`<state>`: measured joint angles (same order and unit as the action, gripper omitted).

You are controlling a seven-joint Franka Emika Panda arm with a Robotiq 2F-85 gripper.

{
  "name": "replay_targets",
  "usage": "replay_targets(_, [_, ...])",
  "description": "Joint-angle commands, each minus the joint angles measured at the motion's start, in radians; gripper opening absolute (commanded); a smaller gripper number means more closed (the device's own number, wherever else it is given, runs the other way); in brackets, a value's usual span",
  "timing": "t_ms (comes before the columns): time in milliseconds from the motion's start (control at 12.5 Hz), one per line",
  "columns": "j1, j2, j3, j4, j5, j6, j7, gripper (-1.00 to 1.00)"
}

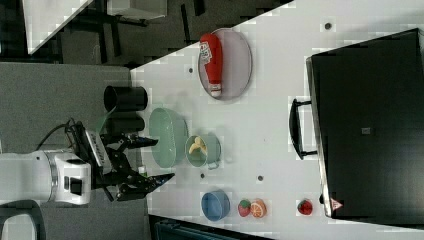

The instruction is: Pick Banana and place it in mug.

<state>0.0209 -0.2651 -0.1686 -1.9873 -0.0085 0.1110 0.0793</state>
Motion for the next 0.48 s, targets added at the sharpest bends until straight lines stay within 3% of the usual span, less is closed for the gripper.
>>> replay_targets(80, [0.008, -0.011, 0.039, 0.002, -0.02, -0.039, -0.066, 1.0])
replay_targets(480, [0.008, -0.006, 0.04, 0.001, -0.02, -0.034, -0.066, 1.0])
